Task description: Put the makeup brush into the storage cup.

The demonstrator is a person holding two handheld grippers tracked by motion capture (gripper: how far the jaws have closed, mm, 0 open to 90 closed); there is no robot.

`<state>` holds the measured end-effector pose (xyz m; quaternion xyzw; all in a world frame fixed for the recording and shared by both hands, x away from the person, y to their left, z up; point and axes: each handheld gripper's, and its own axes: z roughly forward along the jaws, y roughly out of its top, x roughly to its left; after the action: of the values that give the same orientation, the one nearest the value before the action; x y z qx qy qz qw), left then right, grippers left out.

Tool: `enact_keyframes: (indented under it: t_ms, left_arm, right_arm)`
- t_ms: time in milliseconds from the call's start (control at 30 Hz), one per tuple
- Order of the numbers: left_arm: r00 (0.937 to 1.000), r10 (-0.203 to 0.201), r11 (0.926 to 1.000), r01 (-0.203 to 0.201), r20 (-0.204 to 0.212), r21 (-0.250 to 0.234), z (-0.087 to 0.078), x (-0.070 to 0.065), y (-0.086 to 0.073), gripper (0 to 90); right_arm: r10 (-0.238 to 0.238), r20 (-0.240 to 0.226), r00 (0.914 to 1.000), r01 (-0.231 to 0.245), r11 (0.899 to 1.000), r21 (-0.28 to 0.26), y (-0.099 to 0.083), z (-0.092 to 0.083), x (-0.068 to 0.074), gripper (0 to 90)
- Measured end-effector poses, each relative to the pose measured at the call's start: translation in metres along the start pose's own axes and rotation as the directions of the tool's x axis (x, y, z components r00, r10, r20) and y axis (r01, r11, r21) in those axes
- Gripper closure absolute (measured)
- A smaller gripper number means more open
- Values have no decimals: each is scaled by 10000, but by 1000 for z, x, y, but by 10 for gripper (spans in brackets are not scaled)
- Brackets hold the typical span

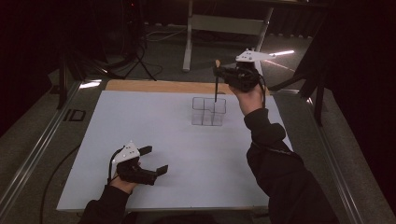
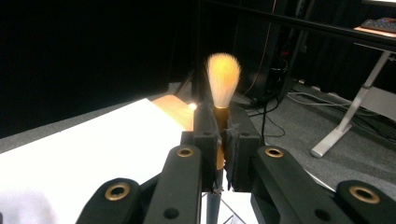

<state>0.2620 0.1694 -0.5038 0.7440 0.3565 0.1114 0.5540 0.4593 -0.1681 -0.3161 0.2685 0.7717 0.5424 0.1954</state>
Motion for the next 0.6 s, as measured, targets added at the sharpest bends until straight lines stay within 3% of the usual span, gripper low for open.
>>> enact_keyframes:
  t_ms: [600]
  left_arm:
    - [9998, 194, 9991, -191, 74, -375, -4, 1, 3, 0]
  right_arm:
    - [209, 310, 9993, -219, 9993, 319, -8, 31, -10, 843]
